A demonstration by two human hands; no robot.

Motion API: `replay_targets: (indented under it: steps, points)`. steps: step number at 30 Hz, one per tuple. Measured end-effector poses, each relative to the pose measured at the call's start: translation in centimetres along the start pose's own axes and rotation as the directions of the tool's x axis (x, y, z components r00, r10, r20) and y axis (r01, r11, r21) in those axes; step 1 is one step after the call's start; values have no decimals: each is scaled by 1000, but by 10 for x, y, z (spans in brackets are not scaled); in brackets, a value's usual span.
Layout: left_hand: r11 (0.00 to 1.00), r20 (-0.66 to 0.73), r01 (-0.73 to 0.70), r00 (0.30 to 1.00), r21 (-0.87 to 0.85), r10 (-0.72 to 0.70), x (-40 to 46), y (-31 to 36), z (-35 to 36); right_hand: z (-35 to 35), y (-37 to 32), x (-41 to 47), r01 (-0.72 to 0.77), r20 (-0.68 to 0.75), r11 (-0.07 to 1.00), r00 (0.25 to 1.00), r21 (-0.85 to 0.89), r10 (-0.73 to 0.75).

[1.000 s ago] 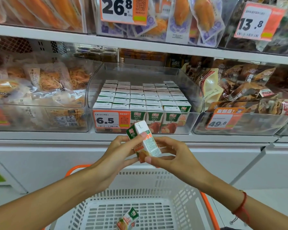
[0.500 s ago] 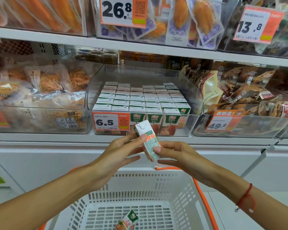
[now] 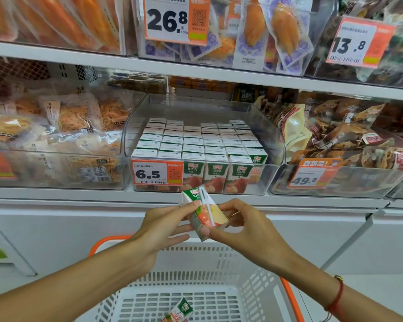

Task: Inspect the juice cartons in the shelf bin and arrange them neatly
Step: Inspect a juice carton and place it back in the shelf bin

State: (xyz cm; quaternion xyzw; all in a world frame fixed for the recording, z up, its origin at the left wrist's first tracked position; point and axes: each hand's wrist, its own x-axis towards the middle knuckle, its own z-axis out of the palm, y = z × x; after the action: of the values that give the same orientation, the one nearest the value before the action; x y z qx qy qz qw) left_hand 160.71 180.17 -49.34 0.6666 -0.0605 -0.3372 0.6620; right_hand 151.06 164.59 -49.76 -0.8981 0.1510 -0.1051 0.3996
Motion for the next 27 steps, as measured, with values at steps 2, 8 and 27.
replay_targets:
  steps: [2,8,27]
  points:
    - [999,33,31,999,-11,-30,3,3,-6,-5,-1,2,-44,85,987,996,154,31]
    - [989,253,-95,965,115,63,4,11,-7,-22,1,10,-109,109,925,991,364,74]
    - [618,263,-725,688,304,677,-3,2,-2,-34,9,-2,500,-143,865,859,27,-492]
